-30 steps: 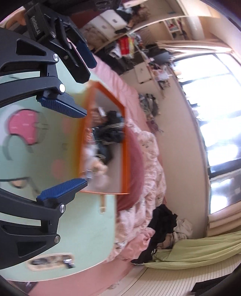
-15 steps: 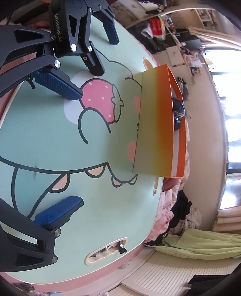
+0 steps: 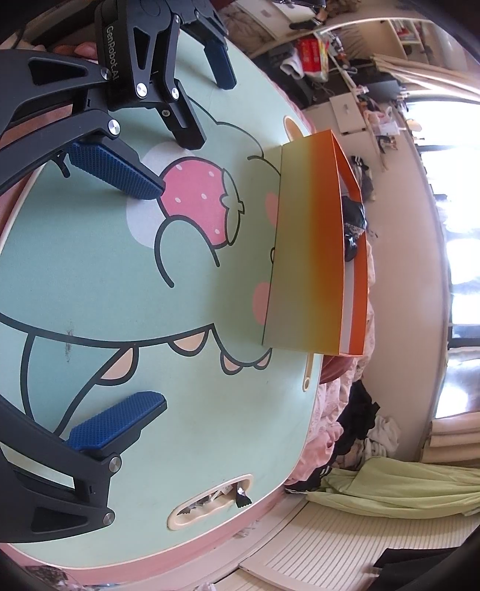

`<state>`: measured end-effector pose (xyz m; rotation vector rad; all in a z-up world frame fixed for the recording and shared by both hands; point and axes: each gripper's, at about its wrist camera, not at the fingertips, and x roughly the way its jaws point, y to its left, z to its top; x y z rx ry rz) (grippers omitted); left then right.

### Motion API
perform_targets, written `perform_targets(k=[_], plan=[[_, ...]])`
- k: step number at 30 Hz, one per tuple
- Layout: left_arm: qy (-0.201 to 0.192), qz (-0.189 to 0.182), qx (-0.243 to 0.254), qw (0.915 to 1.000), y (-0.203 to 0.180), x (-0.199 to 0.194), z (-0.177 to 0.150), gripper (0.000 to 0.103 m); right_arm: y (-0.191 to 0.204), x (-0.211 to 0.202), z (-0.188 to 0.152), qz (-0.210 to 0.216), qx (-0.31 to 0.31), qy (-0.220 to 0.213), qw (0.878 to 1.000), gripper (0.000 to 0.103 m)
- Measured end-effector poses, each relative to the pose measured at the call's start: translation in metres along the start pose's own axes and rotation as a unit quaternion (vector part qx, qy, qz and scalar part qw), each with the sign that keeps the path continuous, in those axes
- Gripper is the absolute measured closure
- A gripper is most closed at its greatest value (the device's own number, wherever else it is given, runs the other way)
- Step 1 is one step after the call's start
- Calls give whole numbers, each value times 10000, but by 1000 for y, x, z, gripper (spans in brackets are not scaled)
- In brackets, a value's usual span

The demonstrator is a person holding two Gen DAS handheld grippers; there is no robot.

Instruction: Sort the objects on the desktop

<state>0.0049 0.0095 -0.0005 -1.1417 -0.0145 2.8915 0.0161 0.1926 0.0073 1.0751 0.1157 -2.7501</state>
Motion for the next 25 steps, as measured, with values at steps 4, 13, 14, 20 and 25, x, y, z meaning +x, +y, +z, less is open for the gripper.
perform_targets(k=[4, 13, 14, 20, 25], plan=[[-47, -75, 46, 10000, 3, -1, -1, 0, 0, 0, 0, -4, -2, -1, 10000, 0], [-62, -96, 64, 9999, 3, -1, -2, 0, 0, 0, 0, -1, -1, -1, 10000, 0], [-63, -96, 65, 9999, 3, -1, -2, 0, 0, 0, 0, 0, -1, -1, 10000, 0], [-65, -95, 67, 9999, 2, -1, -2, 0, 0, 1, 0, 0, -3, -3, 10000, 0], [-73, -98, 71, 9999, 2, -2, -2, 0, 0, 1, 0, 0, -2, -4, 10000, 0]])
